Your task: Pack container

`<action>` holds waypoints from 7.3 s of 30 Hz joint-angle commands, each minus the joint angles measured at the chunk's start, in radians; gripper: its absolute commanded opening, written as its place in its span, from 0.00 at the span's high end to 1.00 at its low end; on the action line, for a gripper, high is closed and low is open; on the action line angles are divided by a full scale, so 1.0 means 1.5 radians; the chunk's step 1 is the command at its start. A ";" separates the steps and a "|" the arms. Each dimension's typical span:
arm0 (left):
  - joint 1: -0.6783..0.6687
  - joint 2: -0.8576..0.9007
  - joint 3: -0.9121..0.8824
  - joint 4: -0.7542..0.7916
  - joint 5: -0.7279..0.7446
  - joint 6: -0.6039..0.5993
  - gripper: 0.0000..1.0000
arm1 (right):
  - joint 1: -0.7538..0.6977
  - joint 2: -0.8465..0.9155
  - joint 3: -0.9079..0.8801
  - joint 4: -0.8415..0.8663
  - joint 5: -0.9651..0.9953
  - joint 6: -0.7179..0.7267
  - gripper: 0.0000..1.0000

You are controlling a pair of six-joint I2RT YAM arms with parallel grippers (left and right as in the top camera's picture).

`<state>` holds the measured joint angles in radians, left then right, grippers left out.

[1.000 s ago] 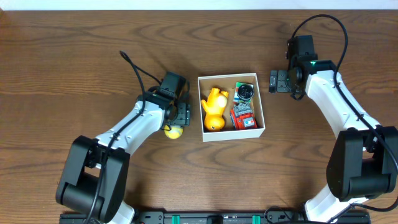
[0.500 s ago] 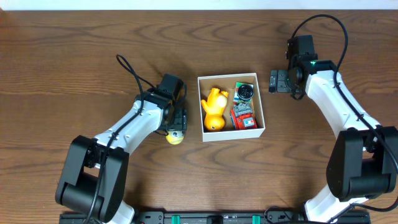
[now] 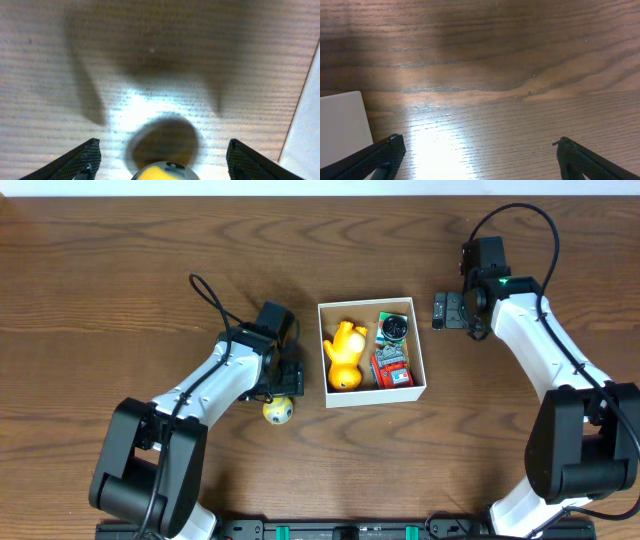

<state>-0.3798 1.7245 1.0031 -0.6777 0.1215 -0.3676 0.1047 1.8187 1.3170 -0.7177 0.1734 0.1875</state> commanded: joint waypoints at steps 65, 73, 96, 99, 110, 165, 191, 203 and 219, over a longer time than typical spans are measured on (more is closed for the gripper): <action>-0.065 -0.370 -0.251 -0.175 -0.011 -0.102 0.06 | -0.004 0.003 -0.001 0.000 0.007 0.011 0.01; -0.100 -0.370 -0.252 -0.130 0.049 -0.081 0.07 | -0.004 0.003 -0.001 0.000 0.007 0.011 0.01; -0.293 -0.230 -0.252 -0.054 0.054 -0.131 0.07 | -0.004 0.003 -0.001 0.000 0.007 0.011 0.01; -0.316 -0.220 -0.252 -0.061 0.054 -0.147 0.07 | -0.004 0.003 -0.001 0.000 0.007 0.011 0.01; -0.375 -0.221 -0.252 -0.086 0.057 -0.205 0.07 | -0.004 0.003 -0.001 0.000 0.007 0.011 0.01; -0.301 -0.262 0.073 0.182 -0.318 -0.004 0.94 | -0.004 0.003 -0.001 0.000 0.007 0.011 0.01; -0.240 -0.076 0.073 0.262 -0.157 0.013 0.15 | -0.004 0.003 -0.001 0.000 0.007 0.011 0.01; -0.176 -0.141 0.073 0.266 -0.159 -0.003 0.15 | -0.004 0.003 -0.001 0.000 0.007 0.011 0.01; 0.217 -0.340 0.073 0.190 -0.176 -0.027 0.02 | -0.004 0.003 -0.001 -0.001 0.007 0.011 0.01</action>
<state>-0.1097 1.2289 1.1023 -0.3729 -0.1360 -0.4046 0.1047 1.8187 1.3170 -0.7177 0.1738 0.1879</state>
